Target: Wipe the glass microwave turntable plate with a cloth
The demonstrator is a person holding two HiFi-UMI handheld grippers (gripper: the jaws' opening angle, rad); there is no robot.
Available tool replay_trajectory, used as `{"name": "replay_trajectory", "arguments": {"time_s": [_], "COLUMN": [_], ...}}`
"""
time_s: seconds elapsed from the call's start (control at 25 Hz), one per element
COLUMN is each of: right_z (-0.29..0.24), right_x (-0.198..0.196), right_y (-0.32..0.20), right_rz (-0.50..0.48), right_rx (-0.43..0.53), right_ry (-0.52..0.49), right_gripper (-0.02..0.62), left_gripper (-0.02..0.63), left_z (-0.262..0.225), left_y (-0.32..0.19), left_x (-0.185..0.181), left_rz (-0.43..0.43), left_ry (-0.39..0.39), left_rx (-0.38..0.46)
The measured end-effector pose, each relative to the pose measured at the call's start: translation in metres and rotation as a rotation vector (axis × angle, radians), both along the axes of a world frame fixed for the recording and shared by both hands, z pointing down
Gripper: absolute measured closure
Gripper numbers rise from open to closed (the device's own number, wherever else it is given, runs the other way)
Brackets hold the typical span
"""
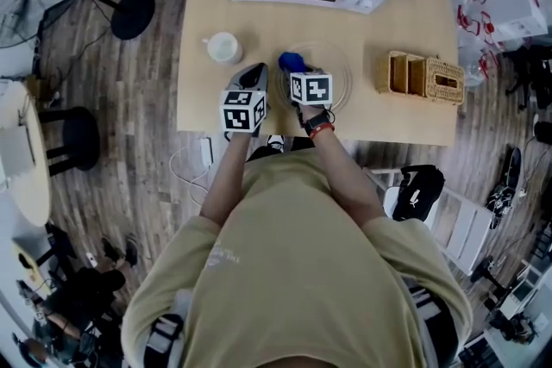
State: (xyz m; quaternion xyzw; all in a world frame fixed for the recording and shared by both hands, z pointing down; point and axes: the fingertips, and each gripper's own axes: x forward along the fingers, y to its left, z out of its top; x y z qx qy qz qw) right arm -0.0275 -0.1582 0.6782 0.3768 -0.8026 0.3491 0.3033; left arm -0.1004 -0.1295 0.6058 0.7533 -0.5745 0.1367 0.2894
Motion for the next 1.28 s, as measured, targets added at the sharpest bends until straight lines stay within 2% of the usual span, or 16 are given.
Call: {"name": "replay_trajectory", "arguments": {"time_s": [1.28], "right_z": [-0.001], "right_x": [0.093], "right_y": [-0.014], "right_rz": [0.181], "right_rx": [0.001], "right_ry": [0.006], "right_gripper": [0.448], "left_gripper": [0.588], "left_z": [0.006], "left_y": [-0.020], "left_x": [0.077], "left_rz": [0.169], "left_ry": [0.002], "left_rx": [-0.013]}}
